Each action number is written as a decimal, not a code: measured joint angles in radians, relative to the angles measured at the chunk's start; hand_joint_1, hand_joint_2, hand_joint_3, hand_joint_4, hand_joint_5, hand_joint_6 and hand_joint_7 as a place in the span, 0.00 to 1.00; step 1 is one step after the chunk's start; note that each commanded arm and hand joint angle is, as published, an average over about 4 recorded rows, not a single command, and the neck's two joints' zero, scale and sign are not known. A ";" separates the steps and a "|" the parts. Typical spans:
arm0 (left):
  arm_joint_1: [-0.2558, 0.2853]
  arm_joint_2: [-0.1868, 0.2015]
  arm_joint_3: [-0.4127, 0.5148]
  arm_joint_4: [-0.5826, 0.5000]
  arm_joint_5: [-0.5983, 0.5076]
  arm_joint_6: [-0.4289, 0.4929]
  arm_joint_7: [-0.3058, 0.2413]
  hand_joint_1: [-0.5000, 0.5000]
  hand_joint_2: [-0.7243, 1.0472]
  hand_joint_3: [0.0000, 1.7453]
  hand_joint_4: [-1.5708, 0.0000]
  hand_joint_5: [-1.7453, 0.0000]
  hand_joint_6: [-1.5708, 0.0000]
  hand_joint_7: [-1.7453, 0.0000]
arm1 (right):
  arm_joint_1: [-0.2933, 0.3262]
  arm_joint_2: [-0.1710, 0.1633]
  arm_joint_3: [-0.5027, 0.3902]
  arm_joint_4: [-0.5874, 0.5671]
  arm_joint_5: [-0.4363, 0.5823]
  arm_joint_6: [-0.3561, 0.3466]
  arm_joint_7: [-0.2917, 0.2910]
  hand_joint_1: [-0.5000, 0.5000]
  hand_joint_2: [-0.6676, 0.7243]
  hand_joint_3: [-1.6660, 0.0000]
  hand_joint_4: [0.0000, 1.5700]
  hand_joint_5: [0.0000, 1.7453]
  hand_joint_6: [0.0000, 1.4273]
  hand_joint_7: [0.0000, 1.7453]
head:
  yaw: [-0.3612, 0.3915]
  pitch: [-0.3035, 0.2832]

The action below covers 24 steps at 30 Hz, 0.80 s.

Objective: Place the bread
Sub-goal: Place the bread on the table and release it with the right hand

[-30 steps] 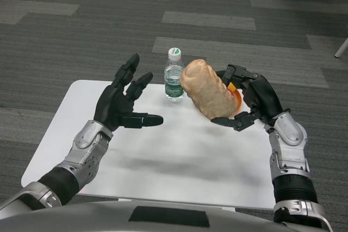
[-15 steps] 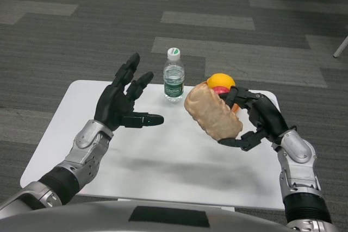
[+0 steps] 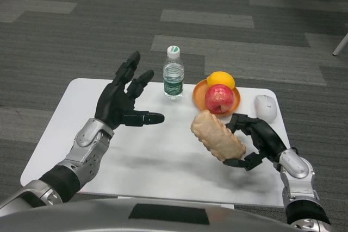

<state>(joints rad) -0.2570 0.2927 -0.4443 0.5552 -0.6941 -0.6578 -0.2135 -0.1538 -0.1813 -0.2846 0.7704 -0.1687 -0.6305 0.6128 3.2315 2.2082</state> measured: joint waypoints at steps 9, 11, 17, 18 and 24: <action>0.000 0.000 0.000 0.001 -0.001 0.000 0.000 1.00 0.69 0.05 1.00 0.76 1.00 1.00 | -0.023 -0.028 -0.008 0.121 -0.062 -0.033 -0.026 0.12 0.14 0.57 0.04 0.61 0.68 0.88 | -0.006 -0.007; 0.000 0.000 -0.001 0.001 -0.001 0.000 0.000 1.00 0.68 0.05 1.00 0.76 1.00 1.00 | -0.033 -0.030 -0.011 0.137 -0.071 -0.038 -0.030 0.12 0.14 0.57 0.04 0.61 0.68 0.88 | -0.007 -0.007; 0.000 0.000 -0.003 0.001 -0.001 0.000 0.000 1.00 0.70 0.03 1.00 0.76 1.00 1.00 | -0.067 -0.033 -0.017 0.194 -0.088 -0.055 -0.048 0.11 0.14 0.51 0.02 0.60 0.42 0.92 | 0.003 -0.015; 0.000 0.000 -0.003 0.001 -0.001 0.000 0.000 1.00 0.70 0.04 1.00 0.76 1.00 1.00 | -0.068 -0.034 -0.019 0.197 -0.089 -0.058 -0.050 0.08 0.14 0.50 0.01 0.57 0.29 0.91 | 0.003 -0.016; 0.000 0.000 -0.003 0.001 -0.001 0.000 0.000 1.00 0.69 0.04 1.00 0.76 1.00 1.00 | -0.068 -0.039 -0.066 0.211 -0.090 -0.087 -0.051 0.00 0.14 0.48 0.00 0.26 0.00 0.60 | 0.005 -0.022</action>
<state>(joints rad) -0.2569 0.2926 -0.4476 0.5563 -0.6949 -0.6577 -0.2133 -0.2223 -0.2202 -0.3509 0.9814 -0.2587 -0.7175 0.5622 3.2369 2.1860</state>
